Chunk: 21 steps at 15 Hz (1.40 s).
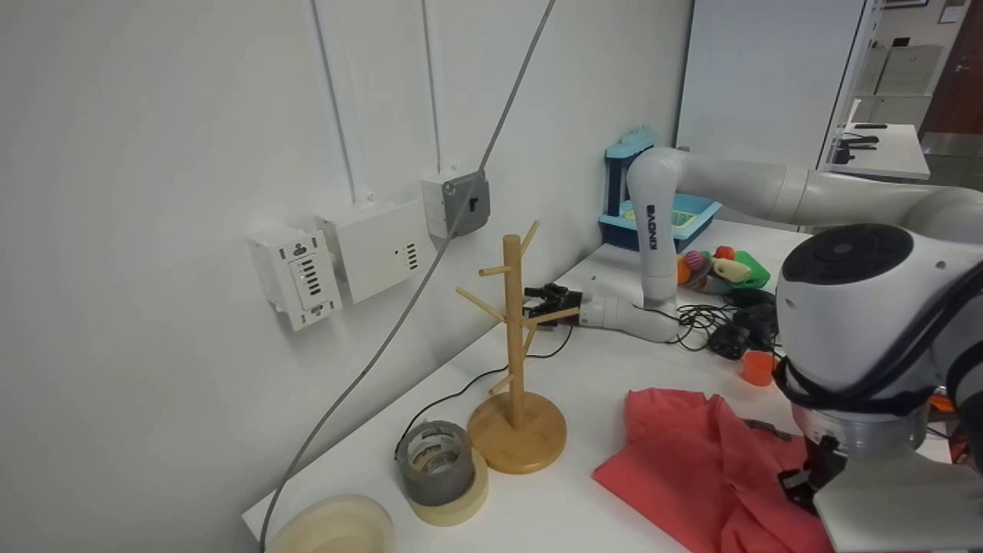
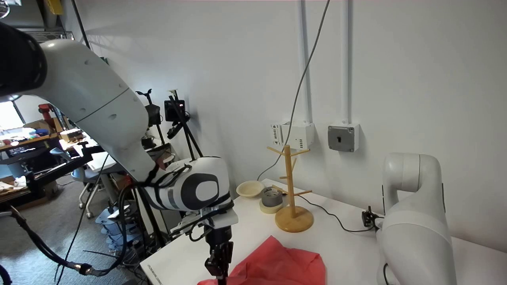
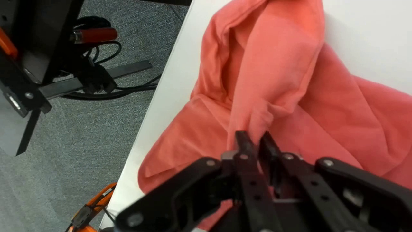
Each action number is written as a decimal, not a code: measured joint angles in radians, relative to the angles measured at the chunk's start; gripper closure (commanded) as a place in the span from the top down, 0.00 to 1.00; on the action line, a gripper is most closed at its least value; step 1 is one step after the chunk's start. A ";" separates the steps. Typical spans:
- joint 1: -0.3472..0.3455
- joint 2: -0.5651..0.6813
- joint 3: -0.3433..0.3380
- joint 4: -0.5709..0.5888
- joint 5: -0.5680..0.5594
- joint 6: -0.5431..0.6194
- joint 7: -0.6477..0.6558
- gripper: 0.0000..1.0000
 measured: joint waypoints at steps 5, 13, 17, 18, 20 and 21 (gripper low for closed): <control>0.000 0.002 0.003 0.000 0.000 -0.002 0.012 0.84; -0.001 0.002 0.007 0.000 0.000 -0.007 0.051 1.00; -0.004 0.002 0.013 0.000 0.000 -0.003 0.065 1.00; -0.005 0.002 0.015 0.001 0.000 -0.003 0.069 1.00; -0.005 0.002 0.016 0.001 0.000 -0.002 0.078 1.00; -0.006 0.002 0.016 0.001 0.000 0.001 0.082 1.00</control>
